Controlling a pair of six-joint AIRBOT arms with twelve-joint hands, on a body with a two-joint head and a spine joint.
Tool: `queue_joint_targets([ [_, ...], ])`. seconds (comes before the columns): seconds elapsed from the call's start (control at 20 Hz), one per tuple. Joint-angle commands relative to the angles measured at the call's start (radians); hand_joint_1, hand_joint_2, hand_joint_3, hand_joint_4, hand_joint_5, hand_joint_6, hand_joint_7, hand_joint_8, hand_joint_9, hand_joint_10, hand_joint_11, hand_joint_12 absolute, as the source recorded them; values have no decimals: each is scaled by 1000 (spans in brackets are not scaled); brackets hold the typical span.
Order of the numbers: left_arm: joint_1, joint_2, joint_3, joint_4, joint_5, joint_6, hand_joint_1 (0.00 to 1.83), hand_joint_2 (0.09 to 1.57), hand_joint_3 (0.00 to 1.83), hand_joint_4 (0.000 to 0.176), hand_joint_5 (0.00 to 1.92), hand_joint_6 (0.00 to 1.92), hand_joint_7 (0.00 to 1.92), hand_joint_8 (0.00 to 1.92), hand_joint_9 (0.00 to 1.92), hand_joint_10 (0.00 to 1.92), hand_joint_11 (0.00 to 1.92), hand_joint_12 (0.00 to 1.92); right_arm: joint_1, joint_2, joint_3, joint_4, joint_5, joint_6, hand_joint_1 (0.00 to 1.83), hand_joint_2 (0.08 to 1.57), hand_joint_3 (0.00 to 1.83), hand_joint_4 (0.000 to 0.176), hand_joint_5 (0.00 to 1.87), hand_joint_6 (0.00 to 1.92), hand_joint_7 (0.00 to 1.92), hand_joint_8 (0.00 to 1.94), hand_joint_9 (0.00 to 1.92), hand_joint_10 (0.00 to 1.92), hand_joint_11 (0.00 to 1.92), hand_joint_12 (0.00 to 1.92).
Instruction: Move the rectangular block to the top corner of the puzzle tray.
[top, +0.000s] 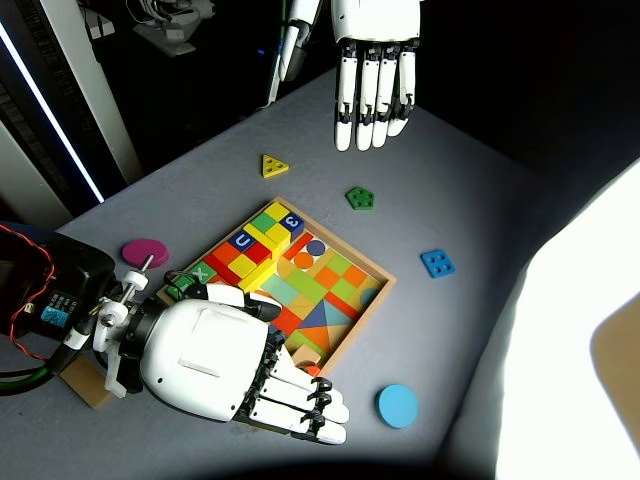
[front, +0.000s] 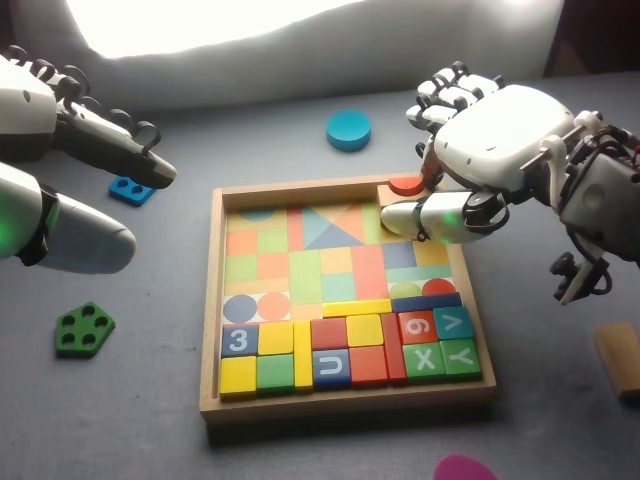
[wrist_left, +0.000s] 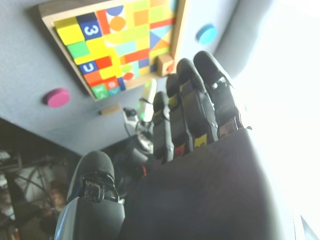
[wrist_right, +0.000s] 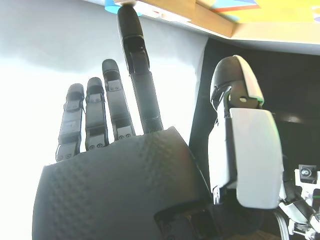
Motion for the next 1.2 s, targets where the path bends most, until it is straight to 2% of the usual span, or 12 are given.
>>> queue_joint_targets([
  [0.0,-7,5,0,10,86,0,1,1260,1,52,268,3,344,2,390,2,13,993,11,11,1,-19,55,-2,0,1136,0,0,921,52,194,1,12,3,0,0],
  [0.6,-7,5,0,10,86,-1,0,1249,0,51,269,5,336,2,380,2,8,1003,43,33,-40,-18,46,-9,0,1133,0,0,928,54,220,9,28,11,10,5],
  [1.15,-8,5,0,10,86,-1,0,1258,0,51,263,3,334,1,382,3,9,1002,29,42,-67,-18,53,-8,0,1138,0,0,927,53,212,2,21,6,0,0],
])
